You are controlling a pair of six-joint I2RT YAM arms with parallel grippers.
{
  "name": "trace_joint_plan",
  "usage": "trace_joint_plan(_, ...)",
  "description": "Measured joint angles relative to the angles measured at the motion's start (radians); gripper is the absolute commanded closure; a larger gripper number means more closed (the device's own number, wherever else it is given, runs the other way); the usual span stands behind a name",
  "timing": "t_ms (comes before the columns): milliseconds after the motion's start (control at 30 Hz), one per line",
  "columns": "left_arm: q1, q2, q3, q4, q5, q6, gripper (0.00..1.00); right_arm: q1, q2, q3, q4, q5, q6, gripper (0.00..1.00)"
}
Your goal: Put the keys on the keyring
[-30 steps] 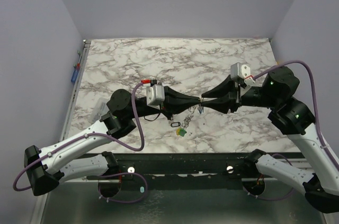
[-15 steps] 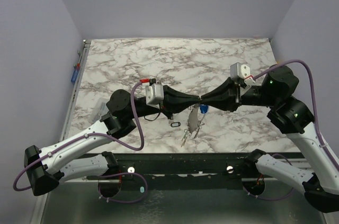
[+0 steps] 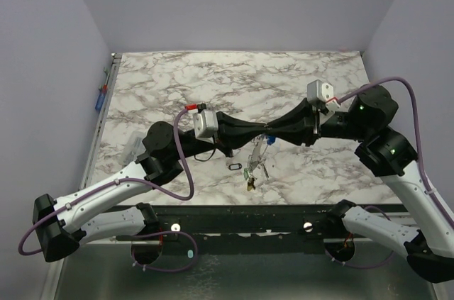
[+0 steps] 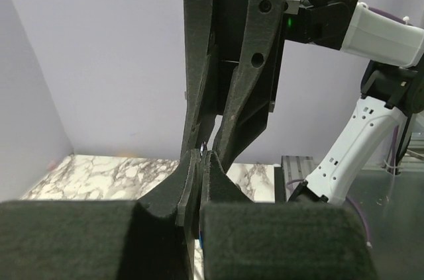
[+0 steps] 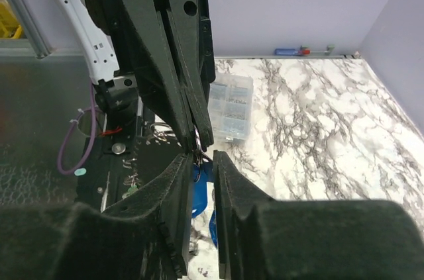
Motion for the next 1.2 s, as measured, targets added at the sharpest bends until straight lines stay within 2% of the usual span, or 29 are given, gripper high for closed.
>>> trace_joint_plan(167,0.0,0.002,-0.016,0.005,-0.054,0.002,1.0,0.0,0.008,-0.003,0.003,0.02,0.009,0.69)
trace_joint_plan(300,-0.001,0.002,-0.032,0.011,-0.097,0.008,1.0,0.001,0.007,-0.003,0.006,0.038,0.009,0.82)
trace_joint_plan(467,-0.001,0.002,-0.039,0.014,-0.117,0.009,1.0,0.0,0.01,-0.004,0.006,0.057,0.013,0.86)
trace_joint_plan(533,-0.001,0.002,-0.04,0.017,-0.122,0.009,1.0,0.0,0.012,-0.004,0.008,0.058,0.015,0.84)
trace_joint_plan(667,-0.001,0.001,-0.047,0.02,-0.129,0.01,1.0,0.0,0.022,-0.004,0.01,0.063,0.019,0.68)
trace_joint_plan(767,-0.001,0.001,-0.052,0.021,-0.138,0.012,1.0,0.001,0.032,-0.004,0.009,0.063,0.022,0.66)
trace_joint_plan(900,-0.001,-0.002,-0.055,0.026,-0.147,0.012,1.0,0.001,0.042,-0.004,0.009,0.063,0.021,0.72)
trace_joint_plan(967,-0.001,-0.003,-0.055,0.027,-0.148,0.012,1.0,0.001,0.043,-0.008,0.009,0.063,0.023,0.82)
trace_joint_plan(1033,-0.001,-0.003,-0.055,0.028,-0.148,0.012,1.0,0.0,0.043,-0.012,0.009,0.063,0.025,0.87)
trace_joint_plan(1200,-0.001,-0.005,-0.057,0.031,-0.148,0.012,1.0,0.0,0.043,-0.014,0.013,0.065,0.027,0.88)
